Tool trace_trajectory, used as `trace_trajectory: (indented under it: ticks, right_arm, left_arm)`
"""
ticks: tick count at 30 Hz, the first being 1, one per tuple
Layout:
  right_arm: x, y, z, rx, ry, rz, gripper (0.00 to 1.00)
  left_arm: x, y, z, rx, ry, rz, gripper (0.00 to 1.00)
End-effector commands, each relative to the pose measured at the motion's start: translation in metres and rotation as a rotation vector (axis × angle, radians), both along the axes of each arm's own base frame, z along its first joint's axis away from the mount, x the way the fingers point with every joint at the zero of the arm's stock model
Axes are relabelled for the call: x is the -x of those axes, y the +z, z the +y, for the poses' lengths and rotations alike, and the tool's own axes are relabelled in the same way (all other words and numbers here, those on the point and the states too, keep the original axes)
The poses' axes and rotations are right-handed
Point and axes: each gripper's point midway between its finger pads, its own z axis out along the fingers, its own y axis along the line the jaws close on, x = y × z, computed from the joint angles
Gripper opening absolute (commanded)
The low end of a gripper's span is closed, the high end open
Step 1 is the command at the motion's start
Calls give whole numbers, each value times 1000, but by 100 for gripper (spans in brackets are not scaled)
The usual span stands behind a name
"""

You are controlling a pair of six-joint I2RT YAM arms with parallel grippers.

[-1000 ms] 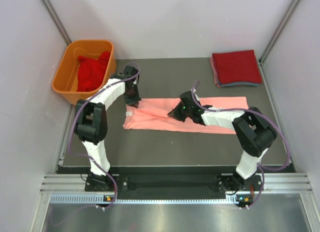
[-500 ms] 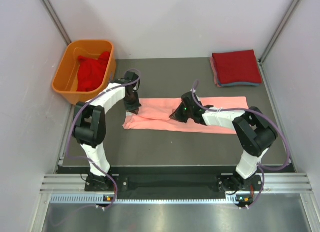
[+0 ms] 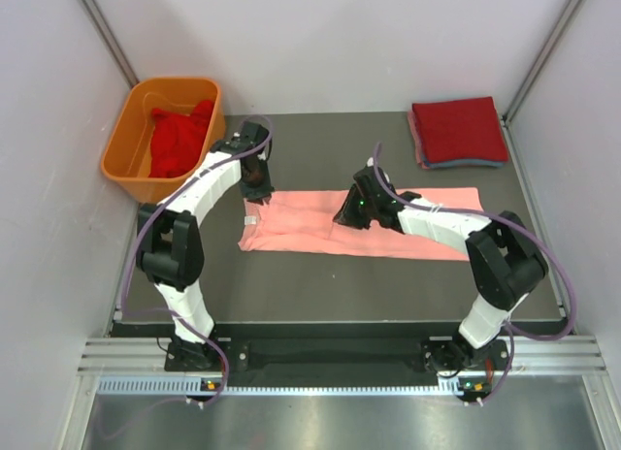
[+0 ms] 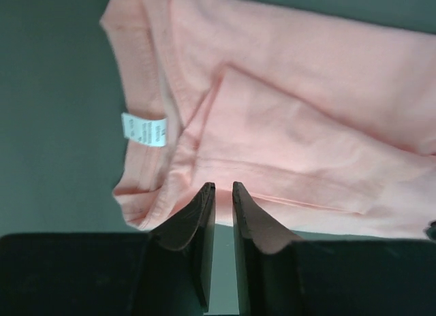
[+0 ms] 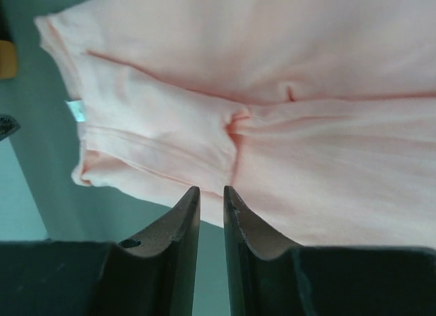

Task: Fold and stack the t-shirts
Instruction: Fold the tshirt

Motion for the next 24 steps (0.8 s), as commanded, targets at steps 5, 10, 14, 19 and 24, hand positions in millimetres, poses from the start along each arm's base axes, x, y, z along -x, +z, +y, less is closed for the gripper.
trace_trajectory:
  ticks: [5,10,14,19,24]
  right_arm:
    - [-31,27,33,-52,157,-161,10]
    - [-49,0,31,1,161,-143,10]
    - [-59,-23,10,59,127,-140,10]
    - [-63,-33,-2,111,143,-133,10]
    - [-62,-6,-3,128,165,-159,11]
  left_arm:
    - [-34,-7,-37,138,-111,-80,21]
    - [-46,-42,-38,110,-104,-40,21]
    - [-50,-67,-20,5,-55,-26,21]
    - [-52,-74,3,-118,-1,-20,20]
    - [-53,-31,5,-125,-8,-59,22]
